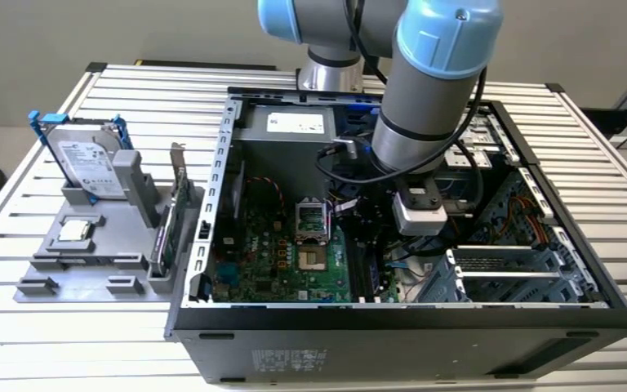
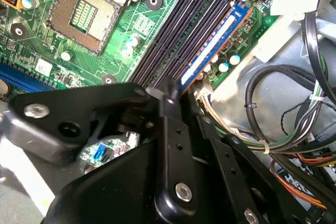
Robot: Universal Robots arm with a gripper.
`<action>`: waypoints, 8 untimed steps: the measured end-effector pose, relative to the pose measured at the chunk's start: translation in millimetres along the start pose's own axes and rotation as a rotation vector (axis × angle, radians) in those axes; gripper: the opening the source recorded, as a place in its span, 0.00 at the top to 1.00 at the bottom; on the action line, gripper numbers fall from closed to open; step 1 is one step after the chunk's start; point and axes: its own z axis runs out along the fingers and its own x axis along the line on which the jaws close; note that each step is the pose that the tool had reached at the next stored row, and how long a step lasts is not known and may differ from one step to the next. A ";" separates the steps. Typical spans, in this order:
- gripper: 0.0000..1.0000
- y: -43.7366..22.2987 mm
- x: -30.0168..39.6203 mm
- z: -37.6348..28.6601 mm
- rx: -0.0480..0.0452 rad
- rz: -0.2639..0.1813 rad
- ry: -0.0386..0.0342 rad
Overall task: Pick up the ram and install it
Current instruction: 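Insert the ram into the slot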
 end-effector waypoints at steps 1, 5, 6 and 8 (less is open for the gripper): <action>0.00 0.0 0.0 0.0 0.0000 0.000 0.0000; 0.00 0.6 -0.1 -6.9 -0.0002 0.000 -0.0001; 0.00 0.9 -0.2 -11.3 0.0001 0.000 0.0000; 0.00 1.6 -0.4 -20.4 0.0001 0.000 0.0000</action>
